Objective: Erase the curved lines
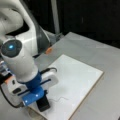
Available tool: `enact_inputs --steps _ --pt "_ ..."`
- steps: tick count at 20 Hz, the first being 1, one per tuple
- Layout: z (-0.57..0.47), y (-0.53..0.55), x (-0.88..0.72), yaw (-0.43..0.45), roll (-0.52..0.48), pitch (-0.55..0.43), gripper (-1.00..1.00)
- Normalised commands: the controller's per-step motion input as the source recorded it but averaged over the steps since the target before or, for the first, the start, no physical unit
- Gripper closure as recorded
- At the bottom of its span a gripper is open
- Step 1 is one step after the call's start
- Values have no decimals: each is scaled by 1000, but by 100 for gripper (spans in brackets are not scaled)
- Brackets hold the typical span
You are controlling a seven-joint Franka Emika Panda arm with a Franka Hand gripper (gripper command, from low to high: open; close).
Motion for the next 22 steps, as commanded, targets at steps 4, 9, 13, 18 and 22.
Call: enact_inputs --steps 4,9,13,18,22 --pt "-48 -20 136 -43 152 -52 100" --pt "-78 9 57 -57 79 -65 100" --pt "-189 31 12 -76 47 -105 100" --pt "-225 72 -41 -82 62 -121 100" --pt "-149 39 -127 -58 48 -129 100"
